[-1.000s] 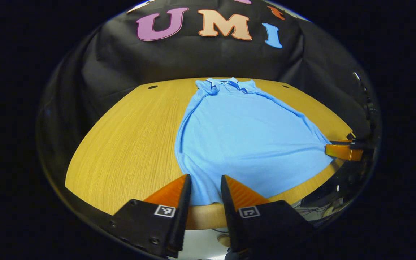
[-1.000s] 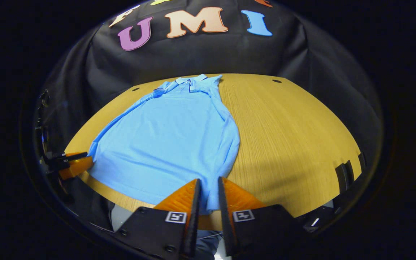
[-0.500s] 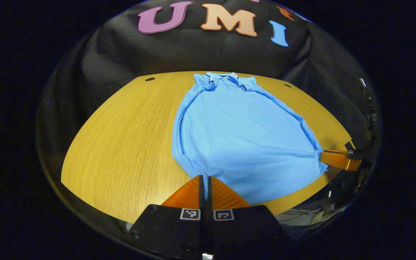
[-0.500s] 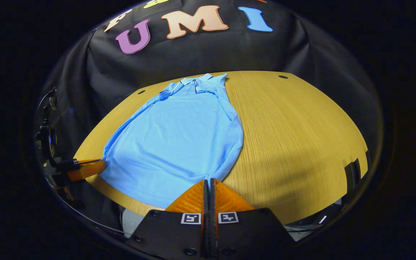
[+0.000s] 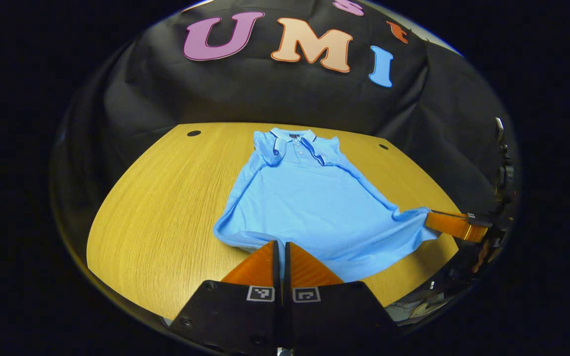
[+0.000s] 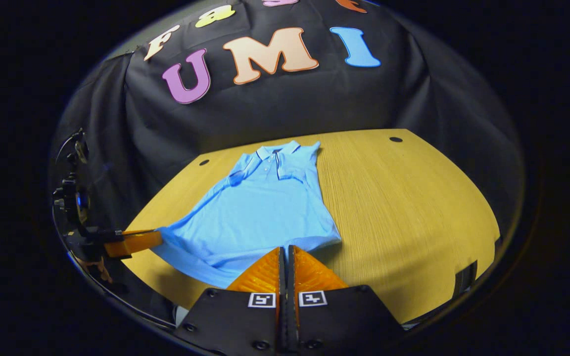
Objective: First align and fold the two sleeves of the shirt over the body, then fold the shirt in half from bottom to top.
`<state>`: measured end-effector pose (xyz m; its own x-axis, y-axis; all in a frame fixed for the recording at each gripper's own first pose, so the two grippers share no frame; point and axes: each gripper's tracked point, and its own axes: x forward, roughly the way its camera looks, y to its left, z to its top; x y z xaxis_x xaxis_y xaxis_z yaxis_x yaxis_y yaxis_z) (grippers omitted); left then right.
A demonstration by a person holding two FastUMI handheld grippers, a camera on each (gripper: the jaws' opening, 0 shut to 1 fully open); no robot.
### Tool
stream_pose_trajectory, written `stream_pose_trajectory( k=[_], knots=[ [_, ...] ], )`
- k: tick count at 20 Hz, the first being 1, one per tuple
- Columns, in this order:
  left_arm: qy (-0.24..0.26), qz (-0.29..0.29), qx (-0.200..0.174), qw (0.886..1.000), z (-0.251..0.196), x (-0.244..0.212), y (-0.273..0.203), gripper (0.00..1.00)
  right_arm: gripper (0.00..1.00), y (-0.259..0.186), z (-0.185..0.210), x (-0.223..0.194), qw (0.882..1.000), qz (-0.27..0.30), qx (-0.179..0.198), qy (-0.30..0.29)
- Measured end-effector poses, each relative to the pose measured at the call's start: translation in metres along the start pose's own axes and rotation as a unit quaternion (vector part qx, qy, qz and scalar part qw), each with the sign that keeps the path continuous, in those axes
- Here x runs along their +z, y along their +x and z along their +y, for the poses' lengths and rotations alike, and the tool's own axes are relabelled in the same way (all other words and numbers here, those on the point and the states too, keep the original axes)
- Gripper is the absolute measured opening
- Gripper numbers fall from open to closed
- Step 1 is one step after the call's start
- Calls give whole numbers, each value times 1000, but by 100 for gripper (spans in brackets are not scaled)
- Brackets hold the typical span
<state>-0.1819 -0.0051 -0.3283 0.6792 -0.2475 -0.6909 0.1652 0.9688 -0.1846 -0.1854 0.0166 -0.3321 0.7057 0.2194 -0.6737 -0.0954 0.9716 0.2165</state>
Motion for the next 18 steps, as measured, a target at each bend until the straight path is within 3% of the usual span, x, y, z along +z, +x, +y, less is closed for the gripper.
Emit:
stream_pose_trajectory(
  k=[7,18],
  knots=[
    [-14,-39,13,999,9,81,40,0,2,46,4,85,999,-42,30,3],
    [-8,-88,35,995,30,207,142,0,2,167,-16,215,994,-101,48,10]
  ],
)
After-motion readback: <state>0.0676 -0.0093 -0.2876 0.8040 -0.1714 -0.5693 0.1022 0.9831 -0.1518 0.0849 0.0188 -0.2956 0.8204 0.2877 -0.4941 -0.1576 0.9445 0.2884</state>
